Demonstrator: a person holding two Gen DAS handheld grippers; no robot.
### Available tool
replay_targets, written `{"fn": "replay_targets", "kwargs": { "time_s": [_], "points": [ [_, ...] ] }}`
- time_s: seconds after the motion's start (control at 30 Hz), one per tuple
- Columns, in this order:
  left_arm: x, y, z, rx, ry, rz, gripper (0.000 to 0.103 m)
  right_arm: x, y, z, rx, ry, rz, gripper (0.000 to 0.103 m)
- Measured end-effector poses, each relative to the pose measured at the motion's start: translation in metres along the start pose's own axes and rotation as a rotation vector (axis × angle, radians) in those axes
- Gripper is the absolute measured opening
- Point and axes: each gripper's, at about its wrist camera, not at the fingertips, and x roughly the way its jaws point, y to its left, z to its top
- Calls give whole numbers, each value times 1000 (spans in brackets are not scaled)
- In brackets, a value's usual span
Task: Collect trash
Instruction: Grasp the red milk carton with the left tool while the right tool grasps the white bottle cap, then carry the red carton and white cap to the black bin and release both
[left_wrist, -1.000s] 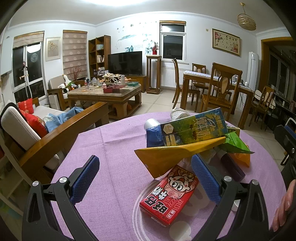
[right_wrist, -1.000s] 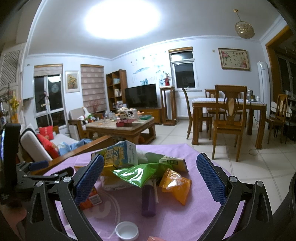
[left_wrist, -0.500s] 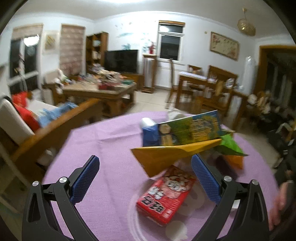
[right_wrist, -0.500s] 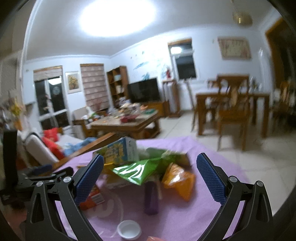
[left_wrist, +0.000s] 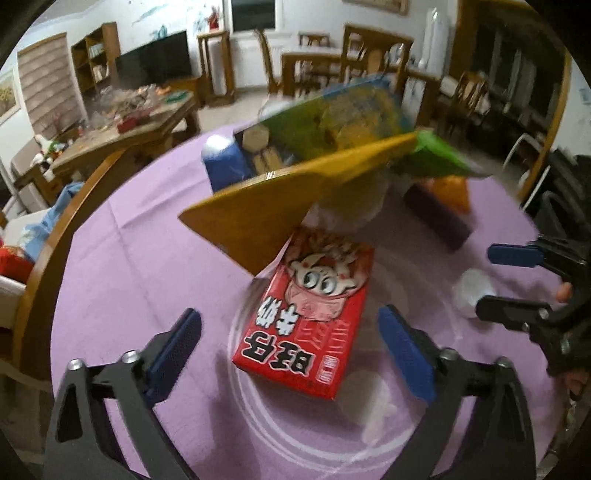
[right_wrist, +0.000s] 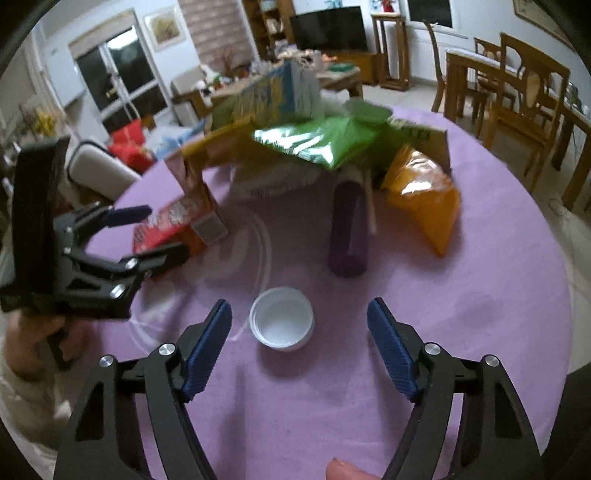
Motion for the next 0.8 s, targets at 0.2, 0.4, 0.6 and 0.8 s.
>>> {"fn": "replay_targets", "kwargs": {
  "time_s": [0.2, 0.4, 0.6, 0.8],
  "points": [
    [-8, 2, -7, -15, 14, 1, 50, 10, 14, -3, -49, 10, -85, 37],
    [-23, 4, -11, -17, -30, -22, 50, -16, 10, -13, -13, -34, -16, 37],
    [-55, -4, -16, -13, -103, -141, 50, -92, -26, -40, 89, -136, 104, 37],
    [-77, -79, 1, 79, -160, -316, 50, -178, -96, -90, 259, -384, -26, 37]
  ]
}}
